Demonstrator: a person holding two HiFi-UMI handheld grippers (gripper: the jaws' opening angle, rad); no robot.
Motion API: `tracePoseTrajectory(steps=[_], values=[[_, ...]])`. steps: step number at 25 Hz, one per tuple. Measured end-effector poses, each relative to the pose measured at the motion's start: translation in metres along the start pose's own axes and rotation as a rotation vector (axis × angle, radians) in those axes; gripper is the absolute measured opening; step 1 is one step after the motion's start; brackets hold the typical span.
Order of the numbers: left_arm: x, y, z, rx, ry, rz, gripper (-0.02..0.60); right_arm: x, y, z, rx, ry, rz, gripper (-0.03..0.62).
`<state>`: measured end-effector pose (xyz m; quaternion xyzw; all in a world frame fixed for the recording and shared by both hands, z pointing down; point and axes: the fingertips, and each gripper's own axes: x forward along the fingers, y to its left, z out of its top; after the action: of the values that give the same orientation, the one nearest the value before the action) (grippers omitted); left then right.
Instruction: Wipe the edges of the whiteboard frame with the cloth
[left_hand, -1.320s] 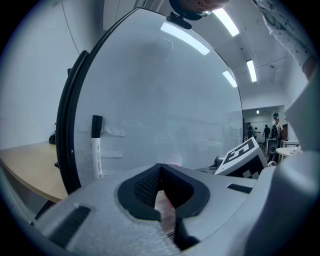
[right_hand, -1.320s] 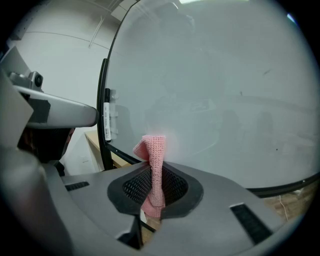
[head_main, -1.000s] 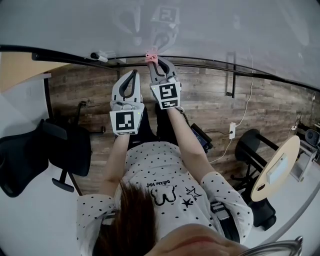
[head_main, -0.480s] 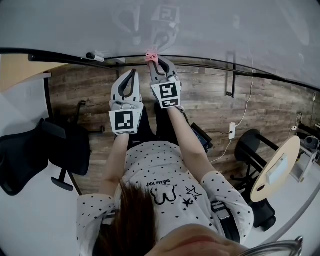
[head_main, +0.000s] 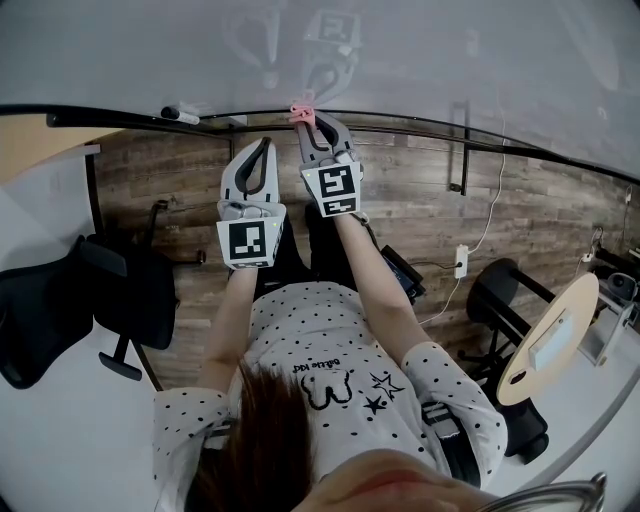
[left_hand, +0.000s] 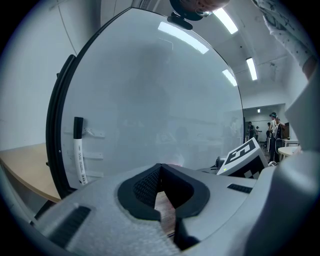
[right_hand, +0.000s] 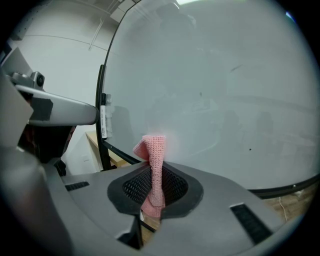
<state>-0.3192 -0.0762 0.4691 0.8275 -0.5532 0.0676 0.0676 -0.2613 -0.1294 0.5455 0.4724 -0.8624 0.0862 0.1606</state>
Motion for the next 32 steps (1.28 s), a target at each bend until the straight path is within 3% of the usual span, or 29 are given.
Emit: tracePoseTrajectory(steps=[32], values=[[0.009,-0.065,0.0,-0.002,-0.009,0.085,0.015,-0.035,-0.061,-0.016,0.0,-0.013,0.037,0.031]])
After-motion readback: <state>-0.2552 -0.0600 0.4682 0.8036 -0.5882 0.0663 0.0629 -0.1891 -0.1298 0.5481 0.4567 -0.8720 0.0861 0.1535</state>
